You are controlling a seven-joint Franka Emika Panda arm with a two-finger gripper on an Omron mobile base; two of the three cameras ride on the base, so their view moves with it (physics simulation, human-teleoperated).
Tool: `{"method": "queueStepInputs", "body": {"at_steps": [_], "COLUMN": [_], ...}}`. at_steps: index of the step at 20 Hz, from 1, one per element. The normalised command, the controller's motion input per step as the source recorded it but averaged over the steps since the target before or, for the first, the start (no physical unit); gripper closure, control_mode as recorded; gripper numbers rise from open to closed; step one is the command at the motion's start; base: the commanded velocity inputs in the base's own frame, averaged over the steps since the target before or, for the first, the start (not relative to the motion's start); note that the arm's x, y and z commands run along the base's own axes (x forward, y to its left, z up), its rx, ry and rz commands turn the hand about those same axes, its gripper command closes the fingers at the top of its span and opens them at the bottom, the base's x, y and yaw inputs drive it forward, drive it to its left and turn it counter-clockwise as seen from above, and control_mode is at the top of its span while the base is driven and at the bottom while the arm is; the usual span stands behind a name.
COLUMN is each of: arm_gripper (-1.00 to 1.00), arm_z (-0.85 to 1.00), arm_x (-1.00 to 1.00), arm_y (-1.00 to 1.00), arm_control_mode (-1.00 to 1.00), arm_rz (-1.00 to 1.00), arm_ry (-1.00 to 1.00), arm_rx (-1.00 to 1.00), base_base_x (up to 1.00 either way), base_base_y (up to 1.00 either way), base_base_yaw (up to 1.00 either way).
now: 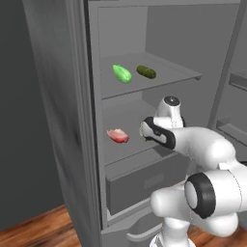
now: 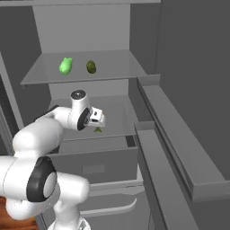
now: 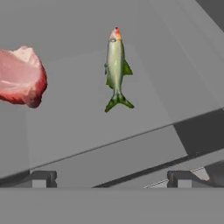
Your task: Gather the corn and cucumber from the fridge and place them on a tray on the dining counter. Then gather the steak and fish from the fridge and place them on the other tray.
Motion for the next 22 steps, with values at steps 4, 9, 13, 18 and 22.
{"method": "queueStepInputs", "body": {"at_steps": [4, 9, 13, 18, 22], "arm_gripper": [-1.0, -1.0, -1.0, -1.0, -1.0], "arm_z": [-0.37, -0.37, -0.21, -0.2, -0.24], "arm_x": [0.32, 0.32, 0.34, 0.35, 0.38], "arm_y": [0.0, 0.0, 0.0, 0.0, 0.0], "arm_control_mode": [-1.0, -1.0, -1.0, -1.0, -1.0], "arm_rz": [0.0, 0.0, 0.0, 0.0, 0.0], "arm_ry": [0.01, 0.01, 0.01, 0.02, 0.03], "arm_rx": [0.0, 0.0, 0.0, 0.0, 0.0], "base_base_x": [0.0, 0.0, 0.0, 0.0, 0.0], "base_base_y": [0.0, 0.0, 0.0, 0.0, 0.0], "base_base_yaw": [0.0, 0.0, 0.0, 0.0, 0.0]}}
